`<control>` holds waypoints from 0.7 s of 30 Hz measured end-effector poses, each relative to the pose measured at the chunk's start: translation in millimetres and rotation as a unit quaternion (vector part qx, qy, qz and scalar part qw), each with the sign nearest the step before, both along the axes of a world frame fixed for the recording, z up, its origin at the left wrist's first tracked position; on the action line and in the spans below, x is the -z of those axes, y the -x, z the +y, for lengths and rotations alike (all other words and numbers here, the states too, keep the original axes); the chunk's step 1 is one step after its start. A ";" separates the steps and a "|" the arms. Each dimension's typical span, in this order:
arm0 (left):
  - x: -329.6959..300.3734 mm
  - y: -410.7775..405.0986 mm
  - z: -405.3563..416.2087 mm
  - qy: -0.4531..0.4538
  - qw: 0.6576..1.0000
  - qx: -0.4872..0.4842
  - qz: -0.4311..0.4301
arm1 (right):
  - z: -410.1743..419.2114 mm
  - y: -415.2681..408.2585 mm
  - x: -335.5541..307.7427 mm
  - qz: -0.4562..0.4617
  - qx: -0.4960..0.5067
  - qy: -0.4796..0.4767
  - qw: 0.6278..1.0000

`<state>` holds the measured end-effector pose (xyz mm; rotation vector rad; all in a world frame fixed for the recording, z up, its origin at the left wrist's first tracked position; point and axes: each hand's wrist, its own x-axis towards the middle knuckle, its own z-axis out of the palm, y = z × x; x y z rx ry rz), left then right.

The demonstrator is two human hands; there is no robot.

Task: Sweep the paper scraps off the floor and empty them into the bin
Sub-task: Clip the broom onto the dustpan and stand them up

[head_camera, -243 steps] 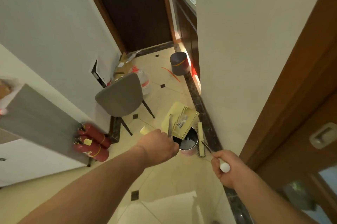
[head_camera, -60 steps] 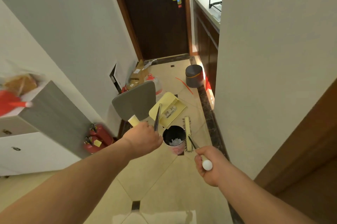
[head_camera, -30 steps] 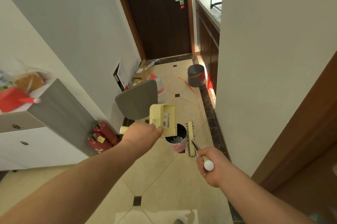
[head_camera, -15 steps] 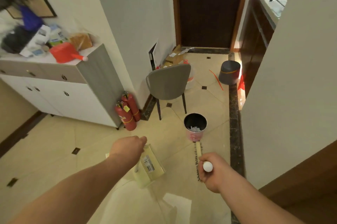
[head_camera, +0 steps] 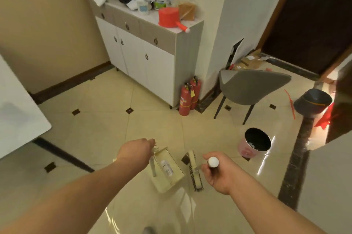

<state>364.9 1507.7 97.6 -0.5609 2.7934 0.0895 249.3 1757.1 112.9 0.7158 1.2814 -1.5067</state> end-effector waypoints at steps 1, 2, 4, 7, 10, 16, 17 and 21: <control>3.5 -14.4 -15.1 -0.012 1.000 -0.017 0.005 | -26.3 -6.2 0.6 0.007 -0.025 -0.005 1.000; 7.4 -28.1 -29.4 -0.022 0.999 -0.035 0.010 | -52.5 -12.8 -0.1 0.015 -0.050 -0.004 0.999; 13.8 -58.4 -59.6 -0.050 0.996 -0.076 0.020 | -107.6 -30.0 -5.1 0.037 -0.110 0.000 0.993; 15.2 -93.8 -96.7 -0.085 0.988 -0.127 0.032 | -178.1 -54.4 -23.4 0.088 -0.191 0.005 0.978; 8.5 -117.9 -126.5 -0.116 0.976 -0.175 0.055 | -232.4 -74.2 -48.6 0.145 -0.242 0.013 0.959; -8.9 -136.2 -172.7 -0.162 0.954 -0.221 0.124 | -311.4 -91.3 -89.5 0.215 -0.340 0.038 0.915; -11.7 -137.1 -182.2 -0.167 0.950 -0.226 0.135 | -326.5 -94.4 -95.0 0.223 -0.367 0.046 0.902; -24.5 -126.1 -210.6 -0.182 0.942 -0.234 0.158 | -362.5 -99.7 -108.1 0.244 -0.450 0.089 0.854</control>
